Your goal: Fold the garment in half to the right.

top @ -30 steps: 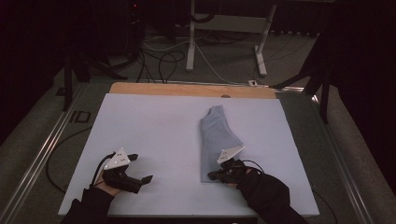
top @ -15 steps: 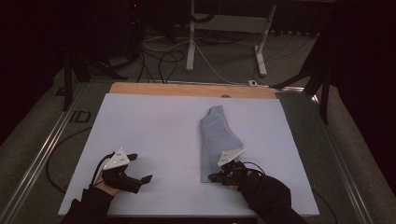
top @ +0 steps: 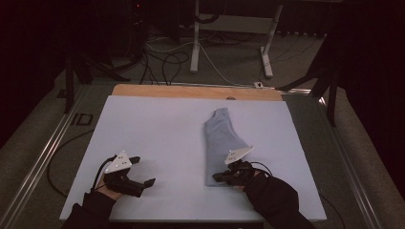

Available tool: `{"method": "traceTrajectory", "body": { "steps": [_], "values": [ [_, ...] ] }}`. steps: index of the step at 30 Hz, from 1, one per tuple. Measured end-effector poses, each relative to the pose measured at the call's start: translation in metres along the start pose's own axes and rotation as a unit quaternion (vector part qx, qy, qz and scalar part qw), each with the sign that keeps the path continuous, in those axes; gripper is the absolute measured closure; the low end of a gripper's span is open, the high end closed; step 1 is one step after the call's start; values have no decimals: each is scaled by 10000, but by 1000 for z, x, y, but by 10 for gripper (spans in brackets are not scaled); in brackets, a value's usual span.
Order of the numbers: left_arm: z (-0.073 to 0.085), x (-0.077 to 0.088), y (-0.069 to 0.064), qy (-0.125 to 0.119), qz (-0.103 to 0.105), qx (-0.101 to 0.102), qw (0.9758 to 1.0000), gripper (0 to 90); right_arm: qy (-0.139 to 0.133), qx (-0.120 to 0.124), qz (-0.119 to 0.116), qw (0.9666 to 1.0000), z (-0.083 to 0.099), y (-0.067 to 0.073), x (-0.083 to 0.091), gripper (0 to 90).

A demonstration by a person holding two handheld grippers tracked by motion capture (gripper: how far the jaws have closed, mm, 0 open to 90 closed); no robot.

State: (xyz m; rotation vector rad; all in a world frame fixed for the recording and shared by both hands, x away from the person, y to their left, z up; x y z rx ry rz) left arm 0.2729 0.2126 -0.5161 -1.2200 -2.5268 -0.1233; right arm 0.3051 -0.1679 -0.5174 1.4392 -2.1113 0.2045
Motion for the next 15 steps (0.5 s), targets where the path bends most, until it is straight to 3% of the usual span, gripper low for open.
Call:
{"method": "traceTrajectory", "body": {
  "steps": [10,15],
  "values": [
    [0,1,1,7,-10,8,10000,3,-218,145,178,9995,-17,-6,5,728],
    [0,1,1,-9,-16,17,10000,3,-392,166,163,9990,-24,-9,8,516]
  ]
}}
Point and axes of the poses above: each handheld gripper's, and its own axes: x roughly backward along the jaws, z roughly out of its underside, y roughly to its left, the point moved 1 cm from there along -x, roughly forward along the jaws, and after that the axes turned 13 degrees about -y, right-handed, at the moved point
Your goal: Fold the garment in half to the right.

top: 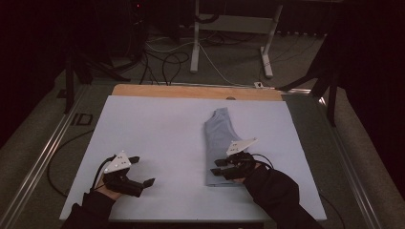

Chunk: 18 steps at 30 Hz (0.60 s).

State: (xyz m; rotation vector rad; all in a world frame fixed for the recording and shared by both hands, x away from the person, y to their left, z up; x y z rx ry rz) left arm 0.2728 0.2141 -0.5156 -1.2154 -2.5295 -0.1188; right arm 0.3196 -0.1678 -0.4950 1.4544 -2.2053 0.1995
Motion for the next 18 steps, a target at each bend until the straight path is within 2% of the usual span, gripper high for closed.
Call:
{"method": "traceTrajectory", "body": {
  "steps": [8,10,12,13,15,18],
  "values": [
    [0,0,1,3,-2,19,10000,3,-140,-32,-11,9999,-7,-1,0,274],
    [0,1,1,-12,-1,31,10000,4,-191,-67,-5,9998,-9,-3,-1,185],
    [0,1,1,0,11,19,10000,3,-204,-90,-104,9997,-12,-5,-1,103],
    [0,1,2,1,22,29,10000,3,-210,-88,-156,9996,-13,-6,-1,93],
    [0,2,2,11,35,50,10000,3,-252,-43,-115,9996,-16,-7,0,93],
    [0,1,1,90,16,-33,10000,3,-283,17,-74,9996,-20,-10,1,92]
  ]
}}
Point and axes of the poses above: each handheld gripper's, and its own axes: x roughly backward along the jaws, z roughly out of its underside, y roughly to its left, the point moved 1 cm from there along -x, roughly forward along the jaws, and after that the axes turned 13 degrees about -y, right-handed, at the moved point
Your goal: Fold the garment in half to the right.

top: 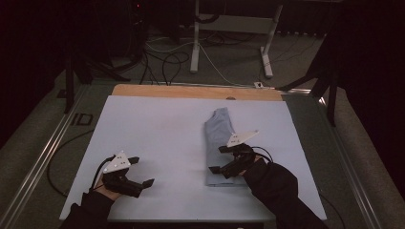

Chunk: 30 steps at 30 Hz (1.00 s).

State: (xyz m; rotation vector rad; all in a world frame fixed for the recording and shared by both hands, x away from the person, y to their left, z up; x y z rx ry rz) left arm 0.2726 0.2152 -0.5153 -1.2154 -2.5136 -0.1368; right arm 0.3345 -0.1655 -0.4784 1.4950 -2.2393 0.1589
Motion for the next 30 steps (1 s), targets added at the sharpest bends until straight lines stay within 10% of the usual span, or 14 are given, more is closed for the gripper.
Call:
{"method": "traceTrajectory", "body": {
  "steps": [30],
  "values": [
    [-2,5,-2,-86,104,-85,9999,3,-357,19,830,9959,33,-21,59,92]
  ]
}}
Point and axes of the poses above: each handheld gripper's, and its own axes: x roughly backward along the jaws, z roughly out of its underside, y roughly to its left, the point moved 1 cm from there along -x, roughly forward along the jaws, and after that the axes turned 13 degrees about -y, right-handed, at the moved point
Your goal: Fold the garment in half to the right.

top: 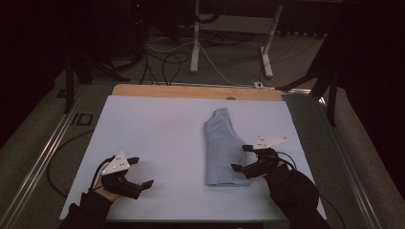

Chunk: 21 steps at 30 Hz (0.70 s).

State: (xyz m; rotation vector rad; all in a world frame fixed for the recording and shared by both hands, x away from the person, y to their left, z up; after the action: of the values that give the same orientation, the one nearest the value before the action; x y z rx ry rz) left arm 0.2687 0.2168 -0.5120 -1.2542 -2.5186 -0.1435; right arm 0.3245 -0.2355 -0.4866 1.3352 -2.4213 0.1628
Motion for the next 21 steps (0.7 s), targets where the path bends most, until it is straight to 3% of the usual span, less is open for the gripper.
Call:
{"method": "traceTrajectory", "body": {
  "steps": [19,21],
  "values": [
    [3,0,1,58,-20,-20,10000,3,-7,-247,748,9969,49,-9,35,92],
    [3,0,1,77,-15,-23,10000,3,-104,-310,832,9960,54,-9,39,92]
  ]
}}
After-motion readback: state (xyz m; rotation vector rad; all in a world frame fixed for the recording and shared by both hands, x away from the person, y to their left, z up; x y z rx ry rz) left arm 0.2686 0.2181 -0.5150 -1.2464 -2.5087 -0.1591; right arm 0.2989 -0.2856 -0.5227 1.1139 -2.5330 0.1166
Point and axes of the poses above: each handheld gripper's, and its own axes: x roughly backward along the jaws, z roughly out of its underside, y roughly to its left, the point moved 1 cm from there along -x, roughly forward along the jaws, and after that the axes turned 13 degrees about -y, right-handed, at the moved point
